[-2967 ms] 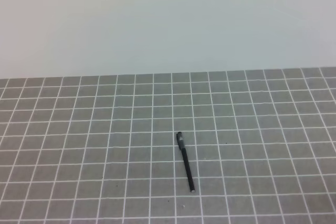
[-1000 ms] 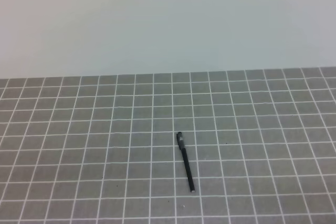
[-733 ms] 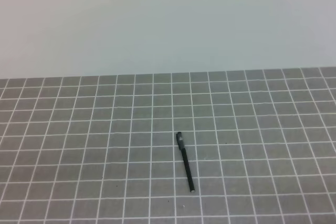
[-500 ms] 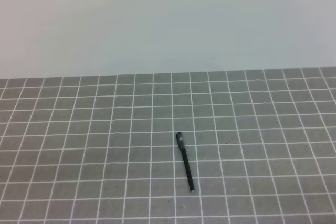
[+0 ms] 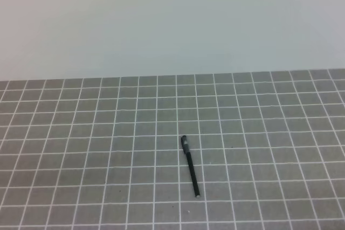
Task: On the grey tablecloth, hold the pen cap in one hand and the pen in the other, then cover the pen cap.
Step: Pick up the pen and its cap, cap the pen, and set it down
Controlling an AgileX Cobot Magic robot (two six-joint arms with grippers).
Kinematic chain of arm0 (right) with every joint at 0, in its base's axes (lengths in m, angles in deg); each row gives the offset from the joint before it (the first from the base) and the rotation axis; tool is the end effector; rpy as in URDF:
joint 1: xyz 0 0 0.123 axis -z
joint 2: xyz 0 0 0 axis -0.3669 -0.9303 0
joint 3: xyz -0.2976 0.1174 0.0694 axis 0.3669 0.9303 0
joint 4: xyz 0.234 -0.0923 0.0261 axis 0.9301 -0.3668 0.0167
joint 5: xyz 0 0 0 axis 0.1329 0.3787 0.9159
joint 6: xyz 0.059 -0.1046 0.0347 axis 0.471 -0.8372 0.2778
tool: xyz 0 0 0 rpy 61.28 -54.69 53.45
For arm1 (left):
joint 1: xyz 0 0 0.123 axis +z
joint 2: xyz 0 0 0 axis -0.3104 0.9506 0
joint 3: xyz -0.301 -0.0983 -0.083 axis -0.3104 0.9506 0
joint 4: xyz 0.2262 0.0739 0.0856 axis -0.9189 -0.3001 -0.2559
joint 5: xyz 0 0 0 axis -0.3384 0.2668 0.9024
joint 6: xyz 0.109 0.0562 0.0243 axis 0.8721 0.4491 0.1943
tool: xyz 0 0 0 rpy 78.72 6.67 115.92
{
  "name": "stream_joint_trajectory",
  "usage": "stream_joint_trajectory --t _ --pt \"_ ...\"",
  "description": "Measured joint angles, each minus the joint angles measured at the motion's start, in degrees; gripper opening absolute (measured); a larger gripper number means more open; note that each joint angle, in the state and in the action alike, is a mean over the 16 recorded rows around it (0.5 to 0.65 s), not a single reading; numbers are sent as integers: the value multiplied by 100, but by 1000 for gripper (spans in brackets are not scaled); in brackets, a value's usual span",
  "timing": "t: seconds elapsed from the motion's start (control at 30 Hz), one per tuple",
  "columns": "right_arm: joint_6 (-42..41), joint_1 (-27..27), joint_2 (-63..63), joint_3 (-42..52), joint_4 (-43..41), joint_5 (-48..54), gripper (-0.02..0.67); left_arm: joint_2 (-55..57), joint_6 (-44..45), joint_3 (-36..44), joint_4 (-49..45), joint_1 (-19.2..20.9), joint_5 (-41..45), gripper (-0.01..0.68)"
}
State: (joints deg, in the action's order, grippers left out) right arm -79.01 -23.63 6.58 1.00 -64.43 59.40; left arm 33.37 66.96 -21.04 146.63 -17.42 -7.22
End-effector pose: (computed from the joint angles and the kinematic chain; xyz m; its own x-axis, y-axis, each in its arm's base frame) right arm 0.0445 0.0030 0.1808 -0.1967 -0.0330 -0.9799 -0.0520 0.9984 -0.0232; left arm 0.0656 -0.0044 0.2649 0.0373 0.0981 -0.9945 0.0259 0.9947 0.0991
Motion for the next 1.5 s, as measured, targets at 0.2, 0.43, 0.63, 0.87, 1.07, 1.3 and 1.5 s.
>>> stream_joint_trajectory --t 0.2,0.43,0.63,0.87,1.07,1.3,1.5 --pt "5 -1 0 15 -5 0 5 -217 -3810 132 -3200 154 641 0" --pt "5 0 -5 15 -5 0 5 -691 -6918 437 -5809 182 1061 0" --pt "5 1 -11 0 -3 0 5 -1044 -7677 743 -6453 176 994 0" --pt "5 1 -11 0 -7 0 5 -1253 -7699 992 -6525 177 1283 -1" --pt "5 1 -12 0 -9 0 5 -1249 -7712 1004 -6549 177 1594 -1" --pt "5 1 -14 0 -9 0 5 -1240 -7719 976 -6536 177 1678 -1" --pt "5 1 -17 0 -9 0 5 -1240 -7725 978 -6581 177 1624 -1"
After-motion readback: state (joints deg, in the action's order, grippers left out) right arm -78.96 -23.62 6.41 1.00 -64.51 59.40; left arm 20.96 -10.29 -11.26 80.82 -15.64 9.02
